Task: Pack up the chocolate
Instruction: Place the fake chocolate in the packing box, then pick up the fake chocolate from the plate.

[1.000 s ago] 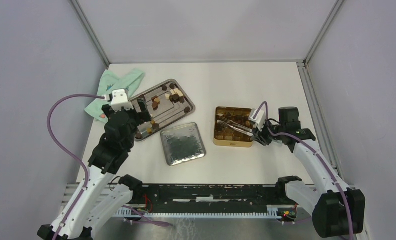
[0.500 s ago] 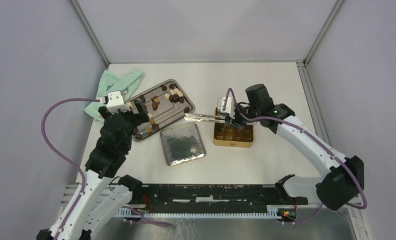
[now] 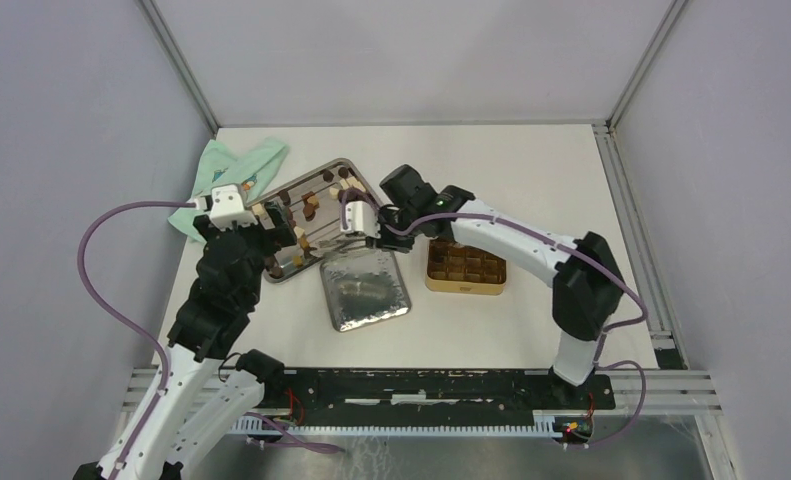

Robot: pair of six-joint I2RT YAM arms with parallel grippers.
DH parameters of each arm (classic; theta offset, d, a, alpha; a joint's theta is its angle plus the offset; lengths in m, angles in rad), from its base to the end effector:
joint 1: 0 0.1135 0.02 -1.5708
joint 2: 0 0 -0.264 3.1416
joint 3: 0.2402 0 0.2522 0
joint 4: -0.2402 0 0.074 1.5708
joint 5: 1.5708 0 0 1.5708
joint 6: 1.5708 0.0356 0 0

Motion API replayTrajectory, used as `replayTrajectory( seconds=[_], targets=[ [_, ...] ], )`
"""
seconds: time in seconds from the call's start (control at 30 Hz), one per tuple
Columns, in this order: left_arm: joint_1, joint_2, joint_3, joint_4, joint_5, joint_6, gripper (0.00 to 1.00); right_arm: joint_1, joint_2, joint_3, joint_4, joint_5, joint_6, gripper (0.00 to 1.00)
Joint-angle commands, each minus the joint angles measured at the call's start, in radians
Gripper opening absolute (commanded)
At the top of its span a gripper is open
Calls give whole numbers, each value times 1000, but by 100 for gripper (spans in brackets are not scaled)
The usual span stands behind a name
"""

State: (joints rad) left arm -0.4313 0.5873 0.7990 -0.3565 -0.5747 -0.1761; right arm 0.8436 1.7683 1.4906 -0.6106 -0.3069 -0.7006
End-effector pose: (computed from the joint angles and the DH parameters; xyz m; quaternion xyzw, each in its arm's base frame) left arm 0.1261 -0.0367 0.3549 -0.0916 0.7431 0.0170 0.6627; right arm 0.2525 0.2999 0.2792 -0.6863 0.6315 0.1673 0.3196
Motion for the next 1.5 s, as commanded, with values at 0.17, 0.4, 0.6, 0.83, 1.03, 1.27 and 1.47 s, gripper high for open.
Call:
replayTrajectory(
  seconds=[0.17,0.4,0.6,0.83,1.03,1.27,1.47],
  targets=[
    [10,-17,-4,46,-21,33,100,6,243,325,24,251,85,38],
    [13,-22,-5,47,-13,33,100,6,368,424,34,269,121,40],
    [14,-23,-5,48,-14,33,100,5,435,493,49,271,145,42],
    [17,-24,-4,47,-8,31,100,-4,482,544,62,256,177,45],
    [20,-23,-4,48,-3,33,100,-9,524,584,57,235,200,46],
    [22,-23,-4,48,1,33,100,-22,547,604,64,238,229,46],
    [24,-20,-4,50,6,33,100,-29,568,626,72,199,254,46]
  ],
)
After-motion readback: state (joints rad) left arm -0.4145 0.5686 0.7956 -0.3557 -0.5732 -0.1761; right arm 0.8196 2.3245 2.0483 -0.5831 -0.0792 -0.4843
